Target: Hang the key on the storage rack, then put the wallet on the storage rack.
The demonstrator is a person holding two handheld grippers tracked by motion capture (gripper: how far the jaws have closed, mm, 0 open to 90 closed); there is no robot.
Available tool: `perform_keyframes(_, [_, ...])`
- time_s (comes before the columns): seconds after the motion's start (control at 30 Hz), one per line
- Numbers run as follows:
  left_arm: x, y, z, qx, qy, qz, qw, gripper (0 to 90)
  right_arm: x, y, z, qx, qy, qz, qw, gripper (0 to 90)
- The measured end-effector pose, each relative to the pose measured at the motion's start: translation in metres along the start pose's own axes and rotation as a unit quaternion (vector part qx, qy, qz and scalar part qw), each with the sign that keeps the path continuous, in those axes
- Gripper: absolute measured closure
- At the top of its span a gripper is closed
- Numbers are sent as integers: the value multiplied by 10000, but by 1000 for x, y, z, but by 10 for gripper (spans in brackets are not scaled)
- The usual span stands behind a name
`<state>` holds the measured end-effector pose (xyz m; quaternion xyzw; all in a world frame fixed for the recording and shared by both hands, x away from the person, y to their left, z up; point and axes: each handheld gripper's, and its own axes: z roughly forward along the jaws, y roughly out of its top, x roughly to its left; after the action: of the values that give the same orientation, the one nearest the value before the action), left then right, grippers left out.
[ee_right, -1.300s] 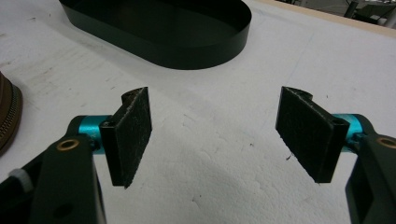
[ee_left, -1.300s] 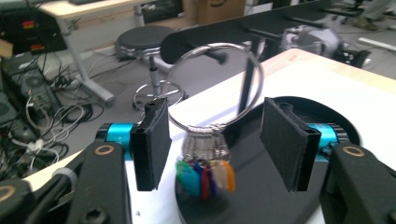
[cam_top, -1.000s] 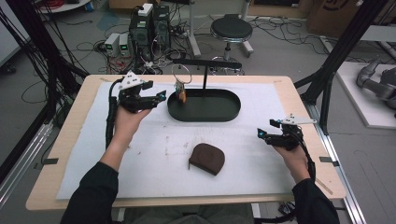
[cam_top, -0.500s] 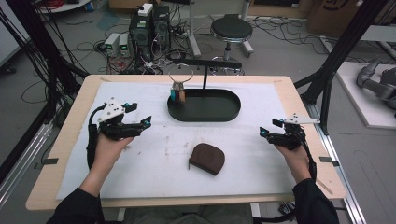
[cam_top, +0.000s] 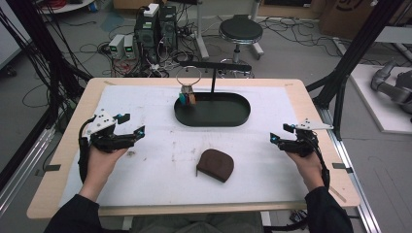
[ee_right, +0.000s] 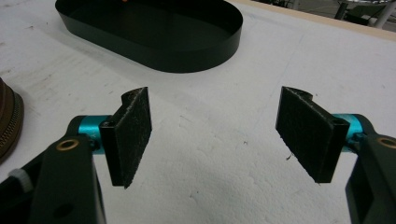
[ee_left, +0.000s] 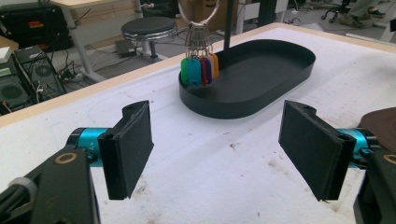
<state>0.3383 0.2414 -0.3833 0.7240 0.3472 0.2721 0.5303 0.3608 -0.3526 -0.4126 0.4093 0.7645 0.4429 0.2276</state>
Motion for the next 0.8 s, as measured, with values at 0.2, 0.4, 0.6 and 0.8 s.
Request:
perform_keyframes(0.2, [1, -4, 3, -15, -20, -45, 10000, 254, 0, -1, -2, 5, -1, 19, 10000, 275])
perform_keyframes(0.4, [-1, -5, 8, 15, -88, 3, 10000, 254, 1, -1, -1, 0, 9, -2, 10000, 275])
perform_keyframes(0.6, [0, -7, 7, 39, -113, 62, 9999, 255, 5, 0, 1, 47, 83, -78, 9999, 275])
perform_keyframes(0.8, [3, -9, 6, 28, -97, -25, 9999, 255, 17, 2, 4, 43, 257, -246, 9994, 275])
